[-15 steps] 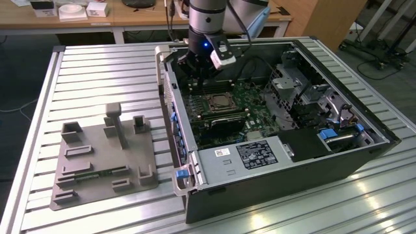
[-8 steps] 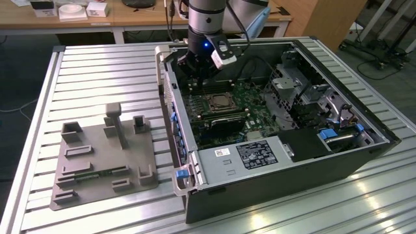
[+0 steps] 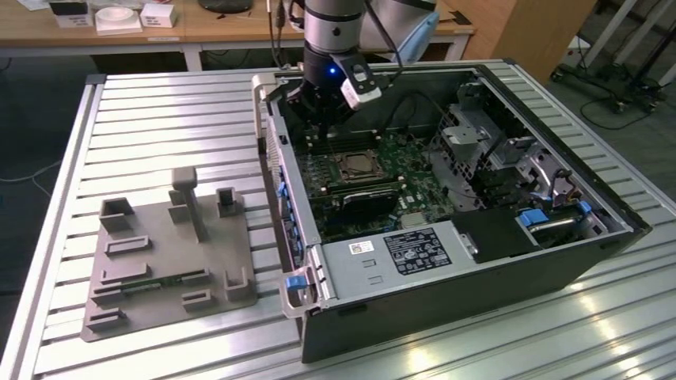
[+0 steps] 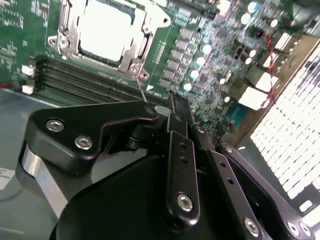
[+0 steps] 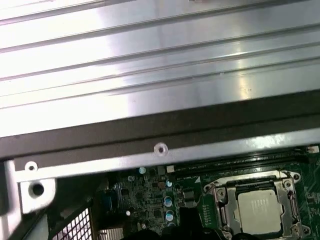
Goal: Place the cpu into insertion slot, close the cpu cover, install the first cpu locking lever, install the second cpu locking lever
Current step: 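Install the first cpu locking lever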
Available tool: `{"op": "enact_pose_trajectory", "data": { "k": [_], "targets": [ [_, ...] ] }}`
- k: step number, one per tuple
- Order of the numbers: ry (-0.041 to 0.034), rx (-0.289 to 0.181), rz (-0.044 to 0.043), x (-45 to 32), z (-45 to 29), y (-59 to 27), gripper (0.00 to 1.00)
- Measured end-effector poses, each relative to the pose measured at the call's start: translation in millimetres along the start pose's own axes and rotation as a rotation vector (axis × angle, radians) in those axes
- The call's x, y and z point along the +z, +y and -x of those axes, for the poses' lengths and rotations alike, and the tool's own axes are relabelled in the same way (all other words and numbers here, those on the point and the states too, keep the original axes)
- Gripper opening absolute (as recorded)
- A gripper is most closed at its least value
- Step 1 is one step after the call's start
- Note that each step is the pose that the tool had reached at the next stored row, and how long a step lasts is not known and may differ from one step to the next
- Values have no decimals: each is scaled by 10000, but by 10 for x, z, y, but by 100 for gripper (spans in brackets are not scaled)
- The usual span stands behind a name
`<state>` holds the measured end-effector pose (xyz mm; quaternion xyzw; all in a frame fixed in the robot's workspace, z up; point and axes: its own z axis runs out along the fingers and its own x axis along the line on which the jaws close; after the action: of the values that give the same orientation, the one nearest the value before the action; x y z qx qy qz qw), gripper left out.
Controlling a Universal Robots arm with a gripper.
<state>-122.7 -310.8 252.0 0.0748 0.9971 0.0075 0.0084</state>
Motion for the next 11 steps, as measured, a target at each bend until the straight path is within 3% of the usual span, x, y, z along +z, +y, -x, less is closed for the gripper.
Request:
{"op": "enact_pose_trajectory", "data": {
  "k": [4,11],
  "targets": [
    [1,-15,5,10,24,39,10],
    [1,-16,5,23,176,65,10]
  ]
}}
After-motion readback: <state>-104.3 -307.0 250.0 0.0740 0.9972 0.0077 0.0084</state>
